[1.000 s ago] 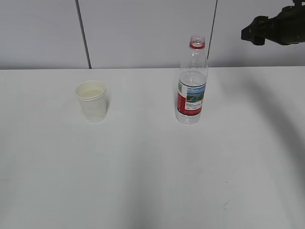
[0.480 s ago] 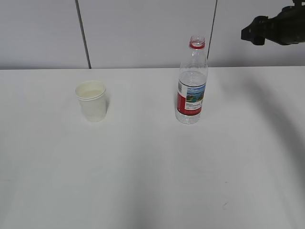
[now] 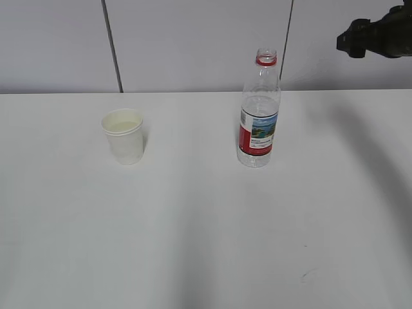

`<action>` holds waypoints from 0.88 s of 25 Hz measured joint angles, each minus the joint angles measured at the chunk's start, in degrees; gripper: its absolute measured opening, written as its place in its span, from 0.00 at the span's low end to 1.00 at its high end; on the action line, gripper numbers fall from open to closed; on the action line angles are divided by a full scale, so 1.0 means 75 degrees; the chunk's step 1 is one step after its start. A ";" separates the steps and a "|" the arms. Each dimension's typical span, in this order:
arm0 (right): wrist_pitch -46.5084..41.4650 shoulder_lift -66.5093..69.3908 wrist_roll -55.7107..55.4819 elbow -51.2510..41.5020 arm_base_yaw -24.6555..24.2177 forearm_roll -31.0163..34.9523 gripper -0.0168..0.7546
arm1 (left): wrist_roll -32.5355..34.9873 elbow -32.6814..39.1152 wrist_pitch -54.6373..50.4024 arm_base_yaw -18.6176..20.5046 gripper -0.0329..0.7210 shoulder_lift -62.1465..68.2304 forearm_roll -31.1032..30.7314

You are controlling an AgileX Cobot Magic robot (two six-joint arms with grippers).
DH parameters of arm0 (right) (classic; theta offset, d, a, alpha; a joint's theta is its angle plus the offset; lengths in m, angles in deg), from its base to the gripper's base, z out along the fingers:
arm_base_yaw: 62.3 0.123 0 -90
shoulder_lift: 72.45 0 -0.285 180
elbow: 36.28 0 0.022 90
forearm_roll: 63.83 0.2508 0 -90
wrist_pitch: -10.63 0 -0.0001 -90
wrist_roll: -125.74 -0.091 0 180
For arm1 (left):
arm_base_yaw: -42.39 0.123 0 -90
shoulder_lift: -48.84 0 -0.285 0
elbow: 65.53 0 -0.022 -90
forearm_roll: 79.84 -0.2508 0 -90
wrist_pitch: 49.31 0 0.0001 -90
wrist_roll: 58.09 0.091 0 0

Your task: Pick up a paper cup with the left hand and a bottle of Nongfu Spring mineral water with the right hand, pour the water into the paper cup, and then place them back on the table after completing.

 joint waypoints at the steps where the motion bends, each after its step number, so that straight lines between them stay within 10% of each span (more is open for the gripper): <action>1: -0.0017 0.0000 0.0000 0.0000 0.0000 0.0011 0.78 | 0.0000 0.0000 0.0000 0.0000 0.50 0.0000 0.0000; 17: -0.0410 0.0000 0.0154 0.0000 0.0000 0.0065 0.78 | 0.0000 0.0000 0.0000 0.0000 0.43 0.0000 -0.0002; 22: -0.0681 0.0000 0.2082 -0.0074 0.0050 0.1710 0.78 | 0.0000 0.0000 0.0000 0.0000 0.42 0.0000 -0.0002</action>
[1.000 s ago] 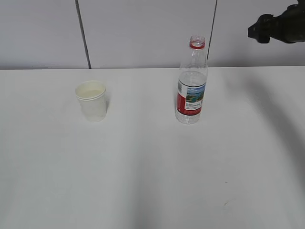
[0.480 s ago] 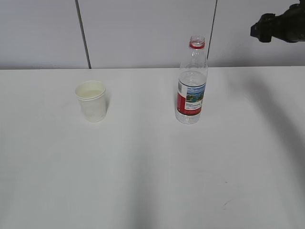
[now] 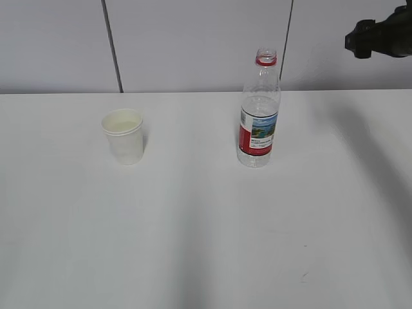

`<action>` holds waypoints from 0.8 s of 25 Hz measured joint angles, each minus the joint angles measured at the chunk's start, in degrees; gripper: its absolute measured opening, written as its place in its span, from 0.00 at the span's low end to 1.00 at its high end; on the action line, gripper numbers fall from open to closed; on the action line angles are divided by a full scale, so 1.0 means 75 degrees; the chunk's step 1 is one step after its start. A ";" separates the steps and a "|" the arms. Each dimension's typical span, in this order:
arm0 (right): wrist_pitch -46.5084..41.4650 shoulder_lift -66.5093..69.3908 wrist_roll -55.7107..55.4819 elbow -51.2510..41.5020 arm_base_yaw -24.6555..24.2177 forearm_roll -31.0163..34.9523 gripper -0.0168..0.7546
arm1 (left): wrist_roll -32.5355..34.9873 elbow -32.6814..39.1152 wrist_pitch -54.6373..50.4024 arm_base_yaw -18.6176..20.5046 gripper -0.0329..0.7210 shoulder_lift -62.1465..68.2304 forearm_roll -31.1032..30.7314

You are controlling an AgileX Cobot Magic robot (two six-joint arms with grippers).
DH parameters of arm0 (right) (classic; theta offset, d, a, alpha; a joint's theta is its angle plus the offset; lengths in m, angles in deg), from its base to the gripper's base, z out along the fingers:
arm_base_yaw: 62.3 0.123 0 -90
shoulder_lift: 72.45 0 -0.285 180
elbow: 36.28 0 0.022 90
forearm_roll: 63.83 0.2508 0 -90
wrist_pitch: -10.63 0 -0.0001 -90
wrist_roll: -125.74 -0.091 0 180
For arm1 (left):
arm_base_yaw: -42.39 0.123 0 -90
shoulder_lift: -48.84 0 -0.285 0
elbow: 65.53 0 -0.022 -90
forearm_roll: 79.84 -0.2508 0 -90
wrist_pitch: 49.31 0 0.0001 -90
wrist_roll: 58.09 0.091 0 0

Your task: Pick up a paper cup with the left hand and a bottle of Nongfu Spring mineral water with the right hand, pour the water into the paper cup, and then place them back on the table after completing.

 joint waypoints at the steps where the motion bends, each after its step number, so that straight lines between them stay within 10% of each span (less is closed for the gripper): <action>1: -0.0096 0.0000 0.0495 -0.0057 0.0012 0.0587 0.78 | 0.0000 0.0000 0.0000 0.0000 0.42 0.0000 0.0000; 20: -0.4178 -0.1210 1.0680 -0.0368 0.0356 1.0921 0.78 | 0.0000 0.0000 0.0000 0.0000 0.37 0.0000 -0.0006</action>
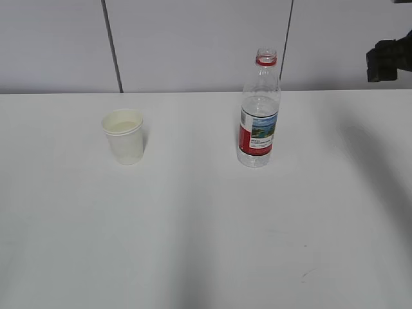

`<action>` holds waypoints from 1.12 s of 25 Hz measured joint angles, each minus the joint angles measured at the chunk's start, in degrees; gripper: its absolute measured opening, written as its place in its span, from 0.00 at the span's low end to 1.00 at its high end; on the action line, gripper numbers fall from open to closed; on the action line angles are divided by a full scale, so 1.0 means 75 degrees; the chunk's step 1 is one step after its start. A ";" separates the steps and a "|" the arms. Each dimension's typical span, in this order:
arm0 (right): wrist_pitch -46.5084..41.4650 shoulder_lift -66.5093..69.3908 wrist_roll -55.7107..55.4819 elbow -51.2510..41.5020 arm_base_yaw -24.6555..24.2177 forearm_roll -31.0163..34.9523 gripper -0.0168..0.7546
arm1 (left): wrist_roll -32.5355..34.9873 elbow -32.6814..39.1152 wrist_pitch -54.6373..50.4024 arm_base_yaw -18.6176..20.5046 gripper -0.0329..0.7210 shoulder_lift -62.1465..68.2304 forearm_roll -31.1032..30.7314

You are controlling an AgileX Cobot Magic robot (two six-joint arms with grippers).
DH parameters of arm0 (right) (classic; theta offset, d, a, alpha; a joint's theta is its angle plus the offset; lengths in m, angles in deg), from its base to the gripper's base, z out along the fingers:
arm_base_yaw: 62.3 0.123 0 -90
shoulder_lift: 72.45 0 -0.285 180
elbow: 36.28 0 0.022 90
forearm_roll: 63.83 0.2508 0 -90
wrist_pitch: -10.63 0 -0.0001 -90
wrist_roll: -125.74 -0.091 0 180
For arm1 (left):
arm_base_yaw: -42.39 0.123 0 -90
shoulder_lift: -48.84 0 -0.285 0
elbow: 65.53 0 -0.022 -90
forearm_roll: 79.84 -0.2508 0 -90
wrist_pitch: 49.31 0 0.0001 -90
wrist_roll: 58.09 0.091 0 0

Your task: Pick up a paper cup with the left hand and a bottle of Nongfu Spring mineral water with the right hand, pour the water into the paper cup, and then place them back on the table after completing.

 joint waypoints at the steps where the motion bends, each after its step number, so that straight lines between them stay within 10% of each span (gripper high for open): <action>1: -0.0285 -0.0106 0.0184 0.0000 0.0015 0.0347 0.78 | 0.0000 0.0000 0.0000 0.0000 0.37 0.0000 0.0000; 28: -0.5787 -0.5048 0.1043 0.0000 0.0062 0.1335 0.78 | 0.0000 0.0000 0.0000 0.0000 0.36 0.0000 0.0000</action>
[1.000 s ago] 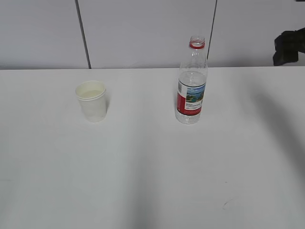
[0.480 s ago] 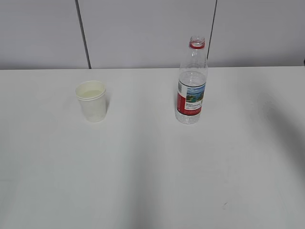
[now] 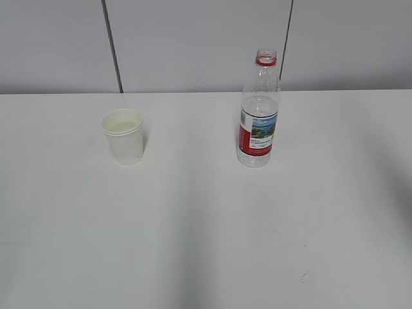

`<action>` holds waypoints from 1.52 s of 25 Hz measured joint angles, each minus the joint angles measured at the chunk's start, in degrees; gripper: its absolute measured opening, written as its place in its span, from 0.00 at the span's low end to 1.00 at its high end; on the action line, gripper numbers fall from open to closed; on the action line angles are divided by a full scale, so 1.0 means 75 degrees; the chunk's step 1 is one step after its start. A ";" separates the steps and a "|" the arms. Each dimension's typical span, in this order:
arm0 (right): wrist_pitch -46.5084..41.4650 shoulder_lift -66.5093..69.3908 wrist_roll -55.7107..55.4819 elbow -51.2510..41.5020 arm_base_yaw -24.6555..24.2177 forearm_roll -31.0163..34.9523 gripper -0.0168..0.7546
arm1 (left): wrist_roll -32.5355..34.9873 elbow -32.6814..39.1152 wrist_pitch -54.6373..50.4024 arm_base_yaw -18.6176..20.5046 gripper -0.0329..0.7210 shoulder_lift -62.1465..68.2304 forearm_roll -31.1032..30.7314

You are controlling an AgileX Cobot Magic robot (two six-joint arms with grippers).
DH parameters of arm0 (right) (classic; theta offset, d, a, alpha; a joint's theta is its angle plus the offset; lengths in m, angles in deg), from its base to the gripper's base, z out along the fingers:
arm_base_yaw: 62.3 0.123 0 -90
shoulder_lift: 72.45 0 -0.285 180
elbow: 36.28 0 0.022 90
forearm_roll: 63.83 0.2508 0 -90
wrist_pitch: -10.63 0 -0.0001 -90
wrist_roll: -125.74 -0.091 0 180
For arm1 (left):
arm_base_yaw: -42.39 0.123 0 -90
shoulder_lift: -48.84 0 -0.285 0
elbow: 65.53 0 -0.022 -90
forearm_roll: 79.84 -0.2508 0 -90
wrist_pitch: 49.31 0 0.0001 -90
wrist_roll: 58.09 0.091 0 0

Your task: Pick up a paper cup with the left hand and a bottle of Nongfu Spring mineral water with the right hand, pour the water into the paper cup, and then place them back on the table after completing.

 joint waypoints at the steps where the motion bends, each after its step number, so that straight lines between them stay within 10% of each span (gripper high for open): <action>1: -0.0017 -0.0207 -0.0022 0.0000 0.0000 0.0000 0.78 | 0.0000 0.0000 0.0000 0.0000 0.36 0.0000 0.0000; 38: 0.0164 -0.7290 -0.0068 -0.4664 0.0023 -0.0115 0.78 | 0.0000 0.0000 0.0000 0.0000 0.36 0.0000 0.0000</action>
